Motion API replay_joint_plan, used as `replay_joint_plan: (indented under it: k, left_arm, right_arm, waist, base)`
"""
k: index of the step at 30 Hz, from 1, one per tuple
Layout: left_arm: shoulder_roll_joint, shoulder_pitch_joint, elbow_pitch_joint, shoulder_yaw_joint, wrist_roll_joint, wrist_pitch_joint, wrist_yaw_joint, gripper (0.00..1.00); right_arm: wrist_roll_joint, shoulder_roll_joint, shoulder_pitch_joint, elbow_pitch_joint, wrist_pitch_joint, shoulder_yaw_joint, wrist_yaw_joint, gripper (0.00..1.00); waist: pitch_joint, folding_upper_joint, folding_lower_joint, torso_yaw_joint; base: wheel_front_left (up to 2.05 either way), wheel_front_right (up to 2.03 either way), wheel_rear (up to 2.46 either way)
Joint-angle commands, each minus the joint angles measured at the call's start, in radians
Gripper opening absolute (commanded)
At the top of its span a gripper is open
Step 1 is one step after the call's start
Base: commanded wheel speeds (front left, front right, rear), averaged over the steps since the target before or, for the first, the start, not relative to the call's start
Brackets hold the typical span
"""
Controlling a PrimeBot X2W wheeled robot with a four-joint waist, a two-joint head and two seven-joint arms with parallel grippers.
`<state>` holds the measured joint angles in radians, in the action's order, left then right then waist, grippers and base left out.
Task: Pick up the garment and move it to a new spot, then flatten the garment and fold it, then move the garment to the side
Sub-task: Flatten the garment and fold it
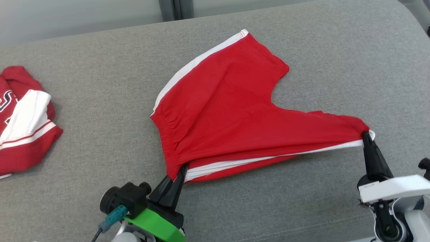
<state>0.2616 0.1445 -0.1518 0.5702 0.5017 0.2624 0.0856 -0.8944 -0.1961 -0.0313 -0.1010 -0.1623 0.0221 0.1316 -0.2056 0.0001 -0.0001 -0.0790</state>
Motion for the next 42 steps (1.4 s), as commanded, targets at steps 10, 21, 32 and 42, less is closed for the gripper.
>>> replay_joint_plan:
  k: [10, 21, 32, 42]
  left_arm:
    - [-0.084, 0.165, -0.060, -0.014, 0.075, -0.006, 0.035, 0.00]
    - [-0.158, 0.444, -0.255, 0.007, 0.151, -0.006, 0.045, 0.00]
    - [-0.196, 0.638, -0.421, 0.054, 0.128, 0.004, 0.045, 1.00]
    - [-0.202, 0.549, -0.355, 0.015, -0.009, 0.003, 0.046, 1.00]
  right_arm:
    - [0.095, -0.025, -0.332, -0.084, 0.118, -0.064, -0.002, 0.00]
    - [0.225, -0.058, -0.757, -0.389, 0.174, -0.015, -0.001, 0.00]
    - [0.315, -0.059, -1.034, -0.722, 0.091, 0.038, -0.001, 0.34]
    - [0.292, -0.104, -1.017, -0.825, 0.009, 0.168, -0.001, 1.00]
  waist:
    - [-0.061, -0.0001, 0.0001, 0.108]
    - [-0.198, -0.0001, 0.0001, 0.210]
    - [-0.279, -0.0001, 0.0001, 0.268]
    - [-0.236, -0.0001, 0.0001, 0.260]
  base:
    - [0.00, 0.00, 0.00]
    - [0.00, 0.00, 0.00]
    - [0.00, 0.00, 0.00]
    - [0.00, 0.00, 0.00]
